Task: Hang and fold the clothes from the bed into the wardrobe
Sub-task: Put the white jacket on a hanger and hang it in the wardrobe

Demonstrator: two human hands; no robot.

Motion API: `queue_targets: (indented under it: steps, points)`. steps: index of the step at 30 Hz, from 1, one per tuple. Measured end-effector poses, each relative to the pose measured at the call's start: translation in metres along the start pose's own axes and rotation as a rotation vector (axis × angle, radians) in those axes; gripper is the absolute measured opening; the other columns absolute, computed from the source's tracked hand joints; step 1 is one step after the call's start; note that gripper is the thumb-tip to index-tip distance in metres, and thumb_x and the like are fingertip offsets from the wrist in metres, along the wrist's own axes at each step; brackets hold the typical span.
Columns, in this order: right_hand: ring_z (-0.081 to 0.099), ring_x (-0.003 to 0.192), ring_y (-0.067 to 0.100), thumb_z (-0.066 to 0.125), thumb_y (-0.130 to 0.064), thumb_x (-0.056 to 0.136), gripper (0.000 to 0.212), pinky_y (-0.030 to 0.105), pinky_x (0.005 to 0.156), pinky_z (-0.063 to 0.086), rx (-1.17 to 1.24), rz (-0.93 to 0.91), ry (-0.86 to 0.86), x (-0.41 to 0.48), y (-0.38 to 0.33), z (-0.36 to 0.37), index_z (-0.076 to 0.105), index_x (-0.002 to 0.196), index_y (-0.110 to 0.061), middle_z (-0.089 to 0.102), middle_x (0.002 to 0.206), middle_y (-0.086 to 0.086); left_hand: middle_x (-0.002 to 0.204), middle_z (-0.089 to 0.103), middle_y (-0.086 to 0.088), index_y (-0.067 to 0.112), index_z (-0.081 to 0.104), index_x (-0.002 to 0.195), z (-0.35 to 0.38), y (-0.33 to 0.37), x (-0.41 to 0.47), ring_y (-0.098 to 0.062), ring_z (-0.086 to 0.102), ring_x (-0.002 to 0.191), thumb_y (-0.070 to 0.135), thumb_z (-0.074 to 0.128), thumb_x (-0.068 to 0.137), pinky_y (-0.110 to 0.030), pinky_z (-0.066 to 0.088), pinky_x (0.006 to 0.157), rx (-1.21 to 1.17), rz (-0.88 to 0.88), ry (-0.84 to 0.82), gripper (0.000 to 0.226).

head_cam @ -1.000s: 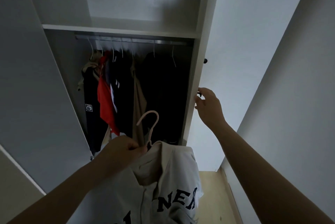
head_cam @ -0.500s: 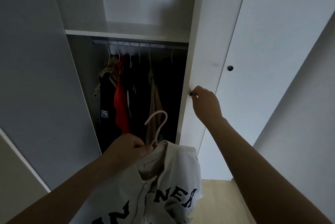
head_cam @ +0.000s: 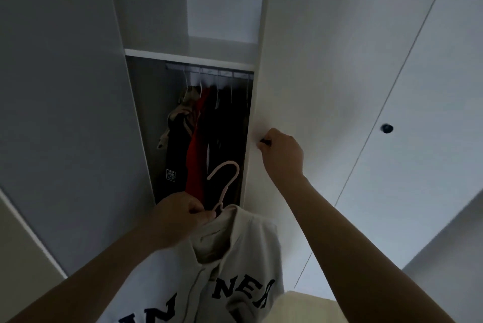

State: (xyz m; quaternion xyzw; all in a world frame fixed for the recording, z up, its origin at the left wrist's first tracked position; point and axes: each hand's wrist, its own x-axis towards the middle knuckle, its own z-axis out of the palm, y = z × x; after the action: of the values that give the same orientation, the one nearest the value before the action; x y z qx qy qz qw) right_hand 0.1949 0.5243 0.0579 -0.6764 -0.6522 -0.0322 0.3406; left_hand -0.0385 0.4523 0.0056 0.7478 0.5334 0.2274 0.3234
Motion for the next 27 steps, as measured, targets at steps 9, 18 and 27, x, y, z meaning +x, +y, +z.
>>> queue_targets:
  steps: [9, 18, 27]
  points:
    - [0.062, 0.078, 0.023, 0.055, -0.032, 0.094, 0.019, 0.027, 0.058, 0.032, -0.083, 0.034, 0.04, 0.059, -0.011, 0.046, 0.061, 0.094, -0.014, 0.066, 0.087, 0.002, 0.043, 0.031, 0.002, 0.02, 0.04, 0.043, -0.003, -0.015, 0.042, -0.014, 0.03, 0.044, 0.033, 0.064, 0.088, -0.024, 0.023, 0.047, -0.05, -0.043, 0.092, 0.052]
    - [0.061, 0.079, 0.021, 0.055, -0.034, 0.094, 0.02, 0.027, 0.061, 0.034, -0.082, 0.104, 0.042, 0.098, -0.016, 0.071, 0.061, 0.097, -0.014, 0.066, 0.091, 0.002, 0.042, 0.027, 0.007, 0.021, 0.035, 0.044, -0.021, -0.041, 0.089, -0.008, 0.027, 0.041, 0.034, 0.063, 0.087, -0.018, 0.022, 0.046, -0.036, -0.029, 0.08, 0.053]
    - [0.061, 0.083, 0.023, 0.056, -0.036, 0.094, 0.022, 0.028, 0.062, 0.032, -0.12, 0.175, 0.063, 0.133, -0.015, 0.094, 0.059, 0.095, -0.014, 0.066, 0.091, 0.004, 0.04, 0.03, 0.008, 0.022, 0.039, 0.04, -0.037, -0.061, 0.138, -0.006, 0.03, 0.039, 0.039, 0.062, 0.085, -0.017, 0.024, 0.044, -0.028, -0.013, -0.003, 0.053]
